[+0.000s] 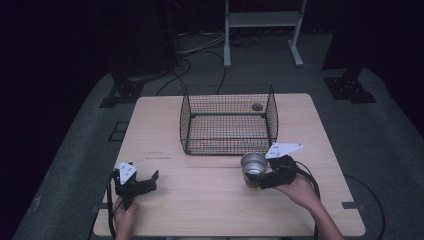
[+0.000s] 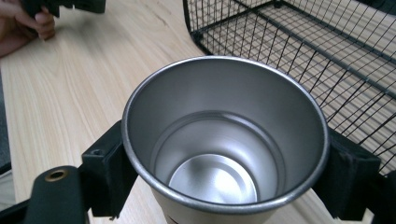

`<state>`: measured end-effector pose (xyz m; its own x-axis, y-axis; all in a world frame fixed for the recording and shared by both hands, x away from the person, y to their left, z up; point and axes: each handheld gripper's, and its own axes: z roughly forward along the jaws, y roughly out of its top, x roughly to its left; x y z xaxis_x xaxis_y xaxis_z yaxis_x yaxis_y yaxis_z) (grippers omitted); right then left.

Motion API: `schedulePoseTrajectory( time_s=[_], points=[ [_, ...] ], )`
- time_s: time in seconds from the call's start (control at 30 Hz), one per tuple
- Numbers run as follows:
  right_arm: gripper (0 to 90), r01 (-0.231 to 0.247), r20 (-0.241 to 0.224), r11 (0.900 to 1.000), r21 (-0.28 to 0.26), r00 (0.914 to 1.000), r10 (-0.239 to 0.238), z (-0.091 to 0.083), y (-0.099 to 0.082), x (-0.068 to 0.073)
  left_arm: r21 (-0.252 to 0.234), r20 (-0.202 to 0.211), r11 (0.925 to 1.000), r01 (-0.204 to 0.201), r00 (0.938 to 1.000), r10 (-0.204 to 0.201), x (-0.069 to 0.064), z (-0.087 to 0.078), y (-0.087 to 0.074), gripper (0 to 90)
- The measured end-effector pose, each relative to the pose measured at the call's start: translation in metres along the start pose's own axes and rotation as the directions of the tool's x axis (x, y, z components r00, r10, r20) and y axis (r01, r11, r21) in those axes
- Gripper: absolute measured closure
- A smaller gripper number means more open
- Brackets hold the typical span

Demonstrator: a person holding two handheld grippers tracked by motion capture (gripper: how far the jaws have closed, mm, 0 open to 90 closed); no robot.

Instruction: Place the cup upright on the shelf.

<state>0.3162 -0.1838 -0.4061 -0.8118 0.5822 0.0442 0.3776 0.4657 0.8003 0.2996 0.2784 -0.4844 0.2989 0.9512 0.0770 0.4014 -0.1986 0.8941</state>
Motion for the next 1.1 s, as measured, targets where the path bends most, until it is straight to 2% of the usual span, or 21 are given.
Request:
schedulePoseTrajectory(
  time_s=[0.1,0.2,0.5,1.1],
  points=[
    [17.9,-0.006,-0.003,1.0000,-0.006,1.0000,0.006,-0.001,0.004,-0.002,-0.004,0.000,1.0000,-0.007,1.0000,0.007,-0.001,0.000,0.000,0.0],
    [17.9,-0.019,-0.026,0.9995,-0.027,0.9995,0.018,-0.005,0.011,-0.005,-0.004,-0.001,1.0000,-0.009,1.0000,0.009,-0.001,0.000,0.000,0.0],
    [17.9,-0.020,-0.034,0.9988,-0.044,0.9992,0.019,-0.012,0.024,-0.008,0.001,0.001,1.0000,-0.007,1.0000,0.007,0.000,0.000,0.000,0.0],
    [17.9,0.019,-0.039,0.9979,-0.062,0.9990,-0.022,-0.015,0.057,-0.012,0.003,0.003,0.9999,-0.012,0.9999,0.012,-0.001,0.001,0.000,0.0]
  ],
)
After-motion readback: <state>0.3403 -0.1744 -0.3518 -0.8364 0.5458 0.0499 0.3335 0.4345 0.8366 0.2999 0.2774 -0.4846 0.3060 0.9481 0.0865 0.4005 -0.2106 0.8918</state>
